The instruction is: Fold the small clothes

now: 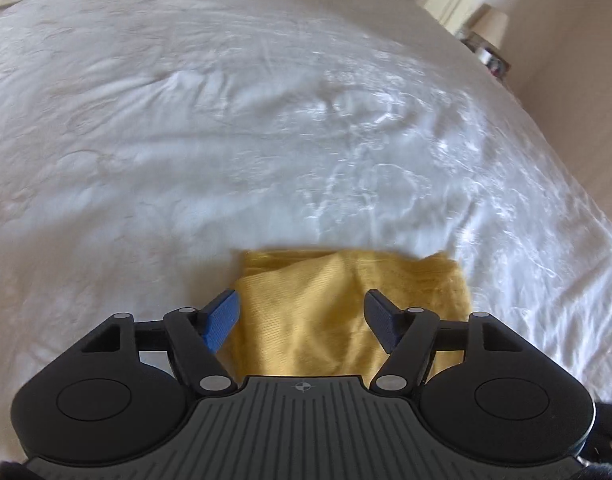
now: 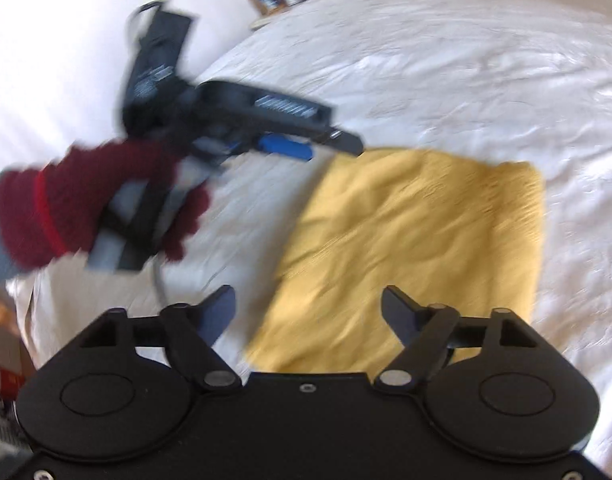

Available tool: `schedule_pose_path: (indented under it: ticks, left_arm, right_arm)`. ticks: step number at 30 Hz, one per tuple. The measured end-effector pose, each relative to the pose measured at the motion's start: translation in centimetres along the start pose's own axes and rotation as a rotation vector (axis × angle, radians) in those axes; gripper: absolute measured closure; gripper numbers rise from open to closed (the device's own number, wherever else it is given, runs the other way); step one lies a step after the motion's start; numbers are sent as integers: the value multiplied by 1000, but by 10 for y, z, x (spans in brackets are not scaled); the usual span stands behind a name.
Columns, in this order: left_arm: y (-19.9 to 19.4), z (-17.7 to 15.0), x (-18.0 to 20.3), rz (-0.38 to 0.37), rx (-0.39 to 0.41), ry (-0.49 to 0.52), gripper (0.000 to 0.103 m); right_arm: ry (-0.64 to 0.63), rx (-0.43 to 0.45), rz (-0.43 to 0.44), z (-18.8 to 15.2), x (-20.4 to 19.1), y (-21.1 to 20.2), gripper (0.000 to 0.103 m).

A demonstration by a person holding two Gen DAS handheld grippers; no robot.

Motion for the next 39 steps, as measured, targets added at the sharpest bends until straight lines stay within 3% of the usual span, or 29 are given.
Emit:
schedule_pose_path:
  ticks: [3, 7, 11, 13, 15, 20, 23, 27, 32, 36, 39]
  left_arm:
    - [20, 0, 12, -19, -32, 31, 34]
    - [50, -5, 6, 13, -101, 50, 34]
    - [58, -5, -15, 96, -95, 30, 34]
    - [60, -4, -24, 227, -107, 81, 30]
    - [54, -5, -34, 215, -103, 43, 28]
    - [15, -17, -40, 102, -56, -95, 25]
    - [-9, -42, -39, -7, -35, -207, 15]
    - [-24, -83, -31, -79, -59, -318, 12]
    - [-5, -112, -21, -140, -135, -358, 11]
    - [20, -99, -28, -162, -84, -390, 10]
    - [38, -80, -33, -193, -82, -401, 1]
  right_arm:
    - [-20, -9, -20, 14, 14, 15, 8]
    - [-57, -25, -6, 25, 27, 42, 7]
    - [5, -52, -126, 29, 66, 64, 8]
    - [72, -56, -194, 32, 88, 65, 8]
    - [117, -64, -282, 34, 104, 60, 8]
    - [330, -8, -141, 30, 138, 30, 6]
    - [364, -4, -62, 25, 145, 21, 4]
    - [389, -27, 10, 17, 149, 24, 3]
    - [386, -88, 87, 15, 147, 53, 2]
    - [393, -145, 148, 15, 141, 78, 0]
    - [403, -137, 185, 21, 137, 90, 0]
Point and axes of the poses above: each gripper's, at about its wrist camera, not at the fingertips, and y roughly the way its jaws point, x to its right, z to its top, the point moved 3 cm from there along y, roughly the way its jaws point, and after that the axes turned 10 degrees about -z, right-handed, at the moved point
